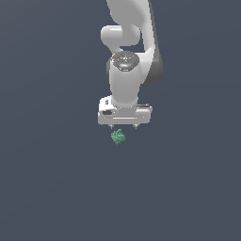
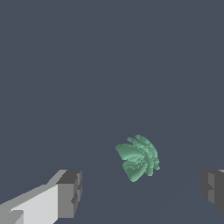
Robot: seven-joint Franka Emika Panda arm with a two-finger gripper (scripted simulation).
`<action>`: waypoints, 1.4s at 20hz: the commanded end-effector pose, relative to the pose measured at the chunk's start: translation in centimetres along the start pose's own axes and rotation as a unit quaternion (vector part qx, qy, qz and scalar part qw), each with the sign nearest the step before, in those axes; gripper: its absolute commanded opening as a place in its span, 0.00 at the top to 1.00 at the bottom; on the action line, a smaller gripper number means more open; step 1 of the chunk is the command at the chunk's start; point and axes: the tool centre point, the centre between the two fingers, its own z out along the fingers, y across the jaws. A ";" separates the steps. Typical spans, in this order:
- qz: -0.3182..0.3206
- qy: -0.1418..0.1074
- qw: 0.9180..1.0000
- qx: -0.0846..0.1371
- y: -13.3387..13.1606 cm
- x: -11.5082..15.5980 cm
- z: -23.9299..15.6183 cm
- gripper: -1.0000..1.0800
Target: Pick up the object and move it to a goal position.
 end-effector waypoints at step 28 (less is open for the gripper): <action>-0.056 0.009 0.998 0.005 1.8 -0.7 2.7 0.04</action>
